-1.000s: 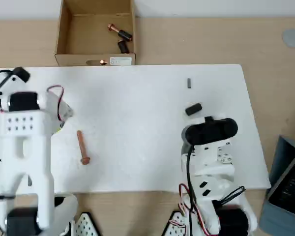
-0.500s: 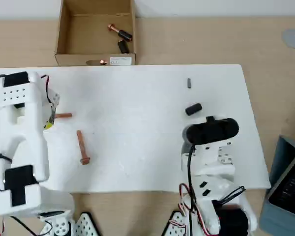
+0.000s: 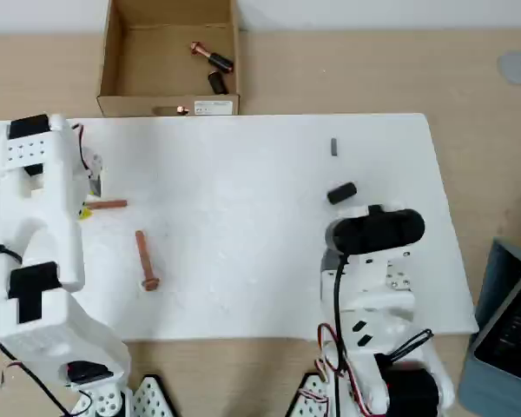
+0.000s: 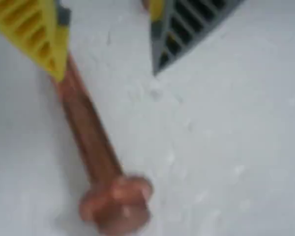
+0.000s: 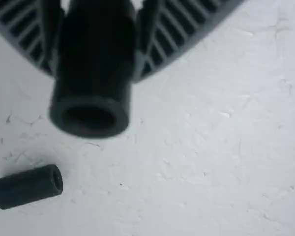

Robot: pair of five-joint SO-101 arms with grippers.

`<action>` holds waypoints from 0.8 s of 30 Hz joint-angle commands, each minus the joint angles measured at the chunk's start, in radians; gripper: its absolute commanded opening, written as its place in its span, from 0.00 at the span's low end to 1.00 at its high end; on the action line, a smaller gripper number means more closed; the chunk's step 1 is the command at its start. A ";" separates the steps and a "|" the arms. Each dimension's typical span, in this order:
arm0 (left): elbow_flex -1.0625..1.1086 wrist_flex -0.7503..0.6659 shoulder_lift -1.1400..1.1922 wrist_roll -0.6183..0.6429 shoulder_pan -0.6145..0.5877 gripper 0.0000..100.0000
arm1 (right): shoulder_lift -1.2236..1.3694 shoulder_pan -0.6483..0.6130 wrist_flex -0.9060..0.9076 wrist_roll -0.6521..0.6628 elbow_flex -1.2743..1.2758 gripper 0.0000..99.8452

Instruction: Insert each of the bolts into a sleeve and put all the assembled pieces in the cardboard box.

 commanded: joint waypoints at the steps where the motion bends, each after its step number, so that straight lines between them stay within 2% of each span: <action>1: -0.092 -0.011 0.030 0.012 -0.034 0.12 | -0.036 -0.008 -0.021 -0.008 -0.027 0.01; 15: -0.123 -0.012 0.229 0.015 -0.055 0.12 | -0.036 -0.010 -0.021 -0.005 -0.027 0.01; 19: -0.121 -0.051 0.269 0.015 -0.078 0.12 | -0.036 -0.010 -0.021 -0.005 -0.027 0.01; 21: -0.121 -0.071 0.283 0.015 -0.089 0.10 | -0.036 -0.010 -0.021 -0.005 -0.027 0.01; 24: -0.121 -0.094 0.302 0.009 -0.095 0.00 | -0.036 -0.010 -0.021 -0.005 -0.027 0.01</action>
